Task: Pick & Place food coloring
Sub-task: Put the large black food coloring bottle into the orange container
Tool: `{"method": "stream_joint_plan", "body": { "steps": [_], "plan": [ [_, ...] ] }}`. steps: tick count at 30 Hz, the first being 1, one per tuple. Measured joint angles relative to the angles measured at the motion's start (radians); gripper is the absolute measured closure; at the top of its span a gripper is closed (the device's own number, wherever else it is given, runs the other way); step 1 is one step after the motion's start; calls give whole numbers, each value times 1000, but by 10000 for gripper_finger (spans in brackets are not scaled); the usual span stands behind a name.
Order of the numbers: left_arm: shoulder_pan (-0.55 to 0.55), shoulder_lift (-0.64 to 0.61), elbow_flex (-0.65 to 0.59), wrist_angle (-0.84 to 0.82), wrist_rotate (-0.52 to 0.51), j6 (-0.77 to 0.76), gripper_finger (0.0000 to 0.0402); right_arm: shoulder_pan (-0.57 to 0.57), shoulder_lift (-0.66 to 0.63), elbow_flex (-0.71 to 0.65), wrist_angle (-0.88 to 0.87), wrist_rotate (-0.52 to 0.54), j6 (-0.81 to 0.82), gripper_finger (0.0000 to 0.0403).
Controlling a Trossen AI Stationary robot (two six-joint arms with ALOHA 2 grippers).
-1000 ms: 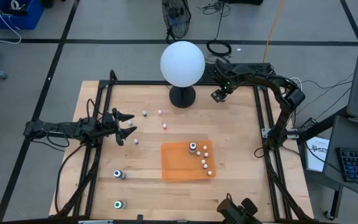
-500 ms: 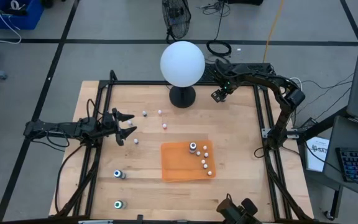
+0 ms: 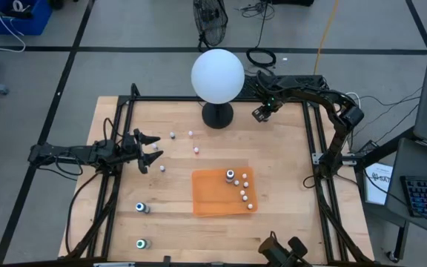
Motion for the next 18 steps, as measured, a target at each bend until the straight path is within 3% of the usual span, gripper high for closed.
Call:
{"method": "stream_joint_plan", "body": {
  "steps": [10,18],
  "plan": [
    [0,0,0,0,0,0,91,58,-25,0,-2,-19,-64,268],
    [0,0,0,0,0,0,92,230,-232,-10,-35,9,-32,269]
  ]
}}
